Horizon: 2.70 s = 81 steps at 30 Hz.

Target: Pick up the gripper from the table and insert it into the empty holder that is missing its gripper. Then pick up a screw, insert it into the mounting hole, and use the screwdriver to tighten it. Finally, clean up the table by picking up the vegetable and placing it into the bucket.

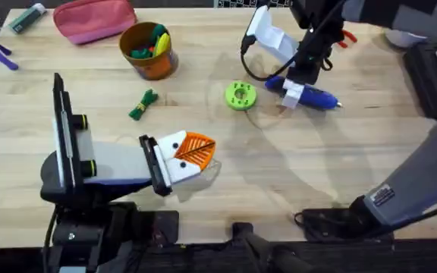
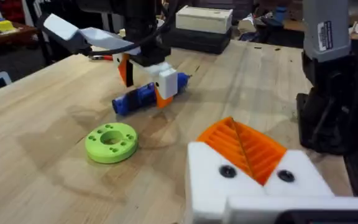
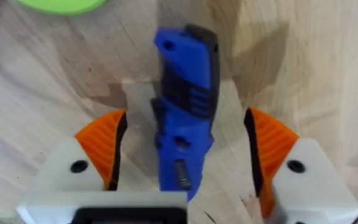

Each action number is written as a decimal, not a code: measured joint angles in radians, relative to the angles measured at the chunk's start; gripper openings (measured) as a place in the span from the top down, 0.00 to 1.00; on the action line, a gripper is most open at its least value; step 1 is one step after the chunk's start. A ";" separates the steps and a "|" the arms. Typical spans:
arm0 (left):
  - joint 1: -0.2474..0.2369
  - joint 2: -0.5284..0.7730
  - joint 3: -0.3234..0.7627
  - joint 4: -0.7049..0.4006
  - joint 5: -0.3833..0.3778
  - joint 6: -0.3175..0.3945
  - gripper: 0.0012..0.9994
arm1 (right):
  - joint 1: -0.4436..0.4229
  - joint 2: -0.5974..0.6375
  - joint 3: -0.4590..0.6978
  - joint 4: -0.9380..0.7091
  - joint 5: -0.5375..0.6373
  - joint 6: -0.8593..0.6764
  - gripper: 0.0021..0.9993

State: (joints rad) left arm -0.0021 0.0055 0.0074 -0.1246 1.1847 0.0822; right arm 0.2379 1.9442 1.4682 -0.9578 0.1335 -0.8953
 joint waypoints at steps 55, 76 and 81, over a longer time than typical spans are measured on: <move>0.033 0.820 1.082 -1.023 -0.976 0.100 0.01 | -0.004 -1.146 -0.536 0.017 -0.229 0.949 0.01; 0.041 1.396 1.160 -0.937 -1.246 0.371 0.01 | -0.019 -1.146 -0.544 0.041 -0.229 0.952 0.01; 0.078 1.546 1.160 -0.874 -1.259 0.419 0.01 | -0.019 -1.146 -0.544 0.041 -0.229 0.952 0.01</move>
State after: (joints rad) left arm 0.0755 1.5511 1.1679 -0.9986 -0.0742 0.5013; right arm 0.2184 0.7984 0.9245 -0.9173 -0.0953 0.0569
